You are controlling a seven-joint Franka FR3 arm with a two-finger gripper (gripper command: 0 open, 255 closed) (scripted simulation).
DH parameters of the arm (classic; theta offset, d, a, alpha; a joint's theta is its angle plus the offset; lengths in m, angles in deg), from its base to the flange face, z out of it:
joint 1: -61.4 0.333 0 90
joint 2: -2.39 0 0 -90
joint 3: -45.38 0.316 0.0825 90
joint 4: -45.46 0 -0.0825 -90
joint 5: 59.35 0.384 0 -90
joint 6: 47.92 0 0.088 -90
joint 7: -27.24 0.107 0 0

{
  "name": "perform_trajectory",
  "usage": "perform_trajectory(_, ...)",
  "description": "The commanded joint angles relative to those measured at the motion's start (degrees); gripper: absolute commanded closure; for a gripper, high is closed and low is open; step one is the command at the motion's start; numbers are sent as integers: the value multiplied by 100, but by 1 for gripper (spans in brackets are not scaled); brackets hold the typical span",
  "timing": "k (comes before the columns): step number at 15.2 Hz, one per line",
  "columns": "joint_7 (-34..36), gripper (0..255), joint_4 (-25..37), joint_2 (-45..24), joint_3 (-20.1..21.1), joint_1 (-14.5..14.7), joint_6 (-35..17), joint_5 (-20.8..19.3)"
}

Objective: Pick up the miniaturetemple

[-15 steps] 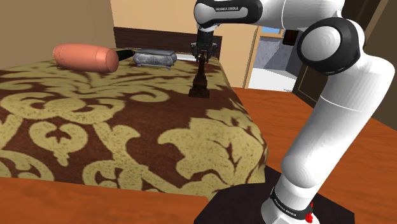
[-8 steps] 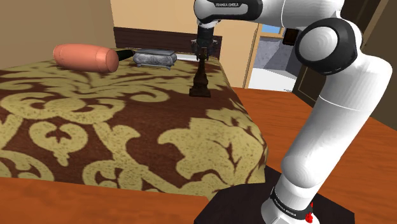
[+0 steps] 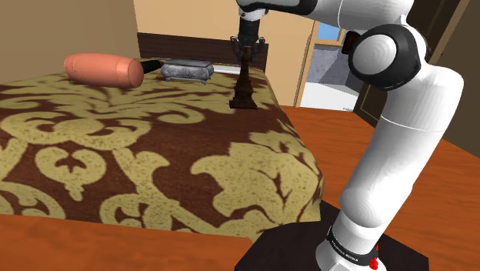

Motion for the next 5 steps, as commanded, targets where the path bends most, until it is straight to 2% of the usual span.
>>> perform_trajectory(1,-35,255,268,-73,3,5,184,-3)
perform_trajectory(3,-68,255,572,-178,8,13,379,-9)
perform_trajectory(5,-71,255,595,-187,8,14,395,-9)
